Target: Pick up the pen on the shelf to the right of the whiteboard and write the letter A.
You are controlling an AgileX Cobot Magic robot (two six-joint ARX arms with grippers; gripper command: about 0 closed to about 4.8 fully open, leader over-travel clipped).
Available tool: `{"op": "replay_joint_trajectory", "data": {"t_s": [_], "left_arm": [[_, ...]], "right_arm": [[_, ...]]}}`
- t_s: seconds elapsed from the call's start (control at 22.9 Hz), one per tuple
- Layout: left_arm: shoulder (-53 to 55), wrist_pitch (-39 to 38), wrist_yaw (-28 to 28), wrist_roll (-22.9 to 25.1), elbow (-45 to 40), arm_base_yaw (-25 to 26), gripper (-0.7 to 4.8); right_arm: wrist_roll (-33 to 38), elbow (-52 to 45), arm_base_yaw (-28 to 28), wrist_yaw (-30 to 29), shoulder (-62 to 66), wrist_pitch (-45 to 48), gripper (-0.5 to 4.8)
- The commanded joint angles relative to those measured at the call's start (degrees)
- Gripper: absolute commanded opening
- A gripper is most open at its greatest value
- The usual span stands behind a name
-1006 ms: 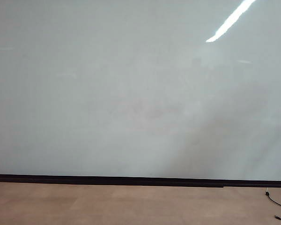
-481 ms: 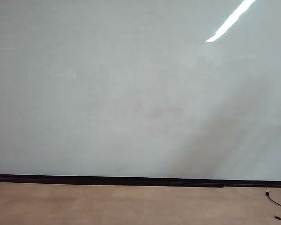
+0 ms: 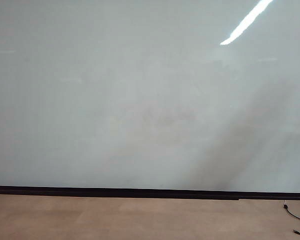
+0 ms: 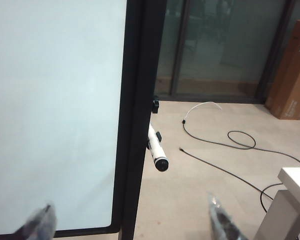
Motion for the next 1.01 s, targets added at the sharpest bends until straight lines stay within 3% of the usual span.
{"op": "replay_joint_trajectory", "data": {"t_s": [0.04, 0.44, 1.01], "left_arm": [[0.02, 0.48, 0.02, 0.24, 0.13, 0.0, -0.04], [0.02, 0.48, 0.02, 0.24, 0.13, 0.0, -0.04], [0.02, 0.46, 0.0, 0.24, 0.13, 0.0, -0.04]], "right_arm": [[-0.37, 0.26, -0.2, -0.11, 4.02, 3.74, 3.91], [1.07, 0.33, -0.46, -2.6, 26.08, 25.53, 3.91], [1.36, 4.96, -3.15, -5.64, 46.82, 45.57, 3.86]]}}
